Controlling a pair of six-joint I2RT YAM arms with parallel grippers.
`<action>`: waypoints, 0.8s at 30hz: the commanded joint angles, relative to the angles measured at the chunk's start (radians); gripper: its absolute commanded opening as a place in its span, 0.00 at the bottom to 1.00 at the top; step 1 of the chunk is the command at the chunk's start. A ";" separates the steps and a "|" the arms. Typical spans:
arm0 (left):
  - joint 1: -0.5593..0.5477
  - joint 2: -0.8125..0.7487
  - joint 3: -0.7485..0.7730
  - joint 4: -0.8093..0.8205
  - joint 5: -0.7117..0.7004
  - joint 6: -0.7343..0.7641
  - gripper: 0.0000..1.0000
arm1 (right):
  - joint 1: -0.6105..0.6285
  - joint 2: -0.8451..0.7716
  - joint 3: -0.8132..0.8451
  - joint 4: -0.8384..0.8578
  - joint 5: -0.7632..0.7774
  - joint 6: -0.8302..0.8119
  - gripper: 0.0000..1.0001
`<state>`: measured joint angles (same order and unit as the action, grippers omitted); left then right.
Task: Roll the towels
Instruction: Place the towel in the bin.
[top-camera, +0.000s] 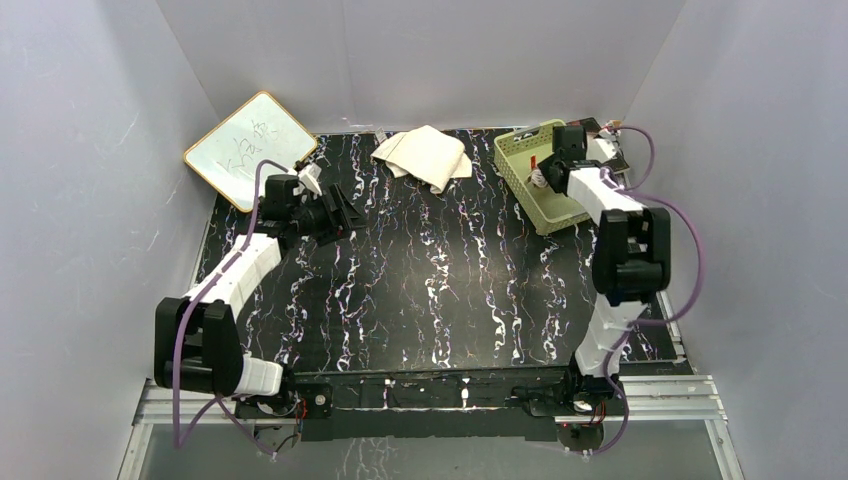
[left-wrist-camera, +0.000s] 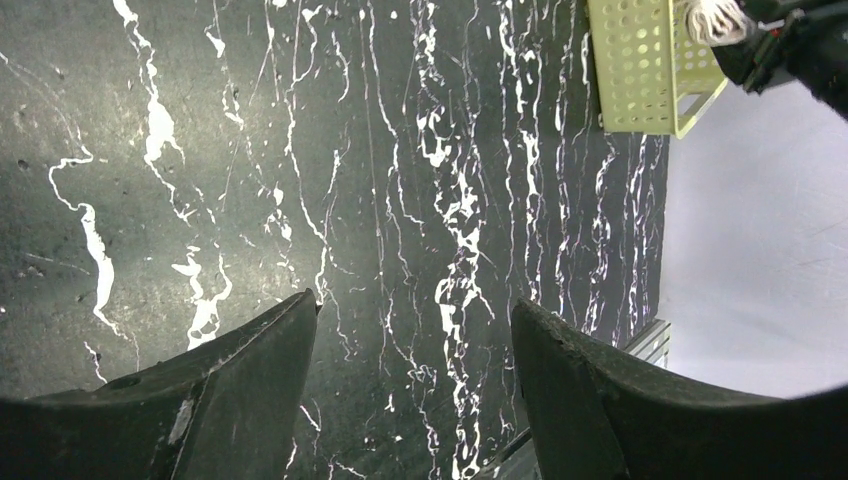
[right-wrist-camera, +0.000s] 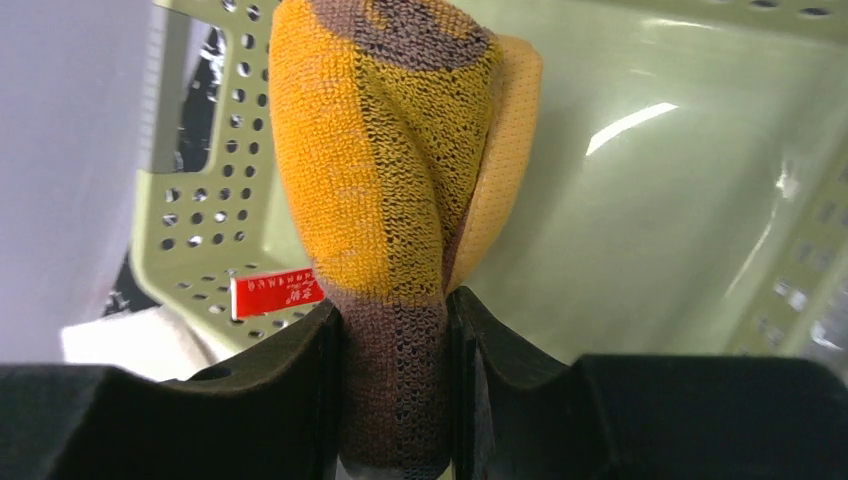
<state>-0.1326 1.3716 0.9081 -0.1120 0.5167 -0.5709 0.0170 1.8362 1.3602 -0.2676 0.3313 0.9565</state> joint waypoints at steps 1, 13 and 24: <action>0.005 0.026 -0.021 -0.028 0.035 0.019 0.70 | -0.002 0.133 0.220 -0.105 -0.013 -0.006 0.00; 0.005 0.077 -0.005 -0.045 0.043 0.045 0.71 | -0.002 0.410 0.517 -0.243 -0.014 0.024 0.04; 0.005 0.114 0.023 -0.081 0.038 0.078 0.71 | 0.001 0.511 0.561 -0.120 -0.097 0.039 0.10</action>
<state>-0.1326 1.4868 0.8967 -0.1474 0.5335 -0.5163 0.0174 2.3276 1.8706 -0.4789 0.2527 0.9752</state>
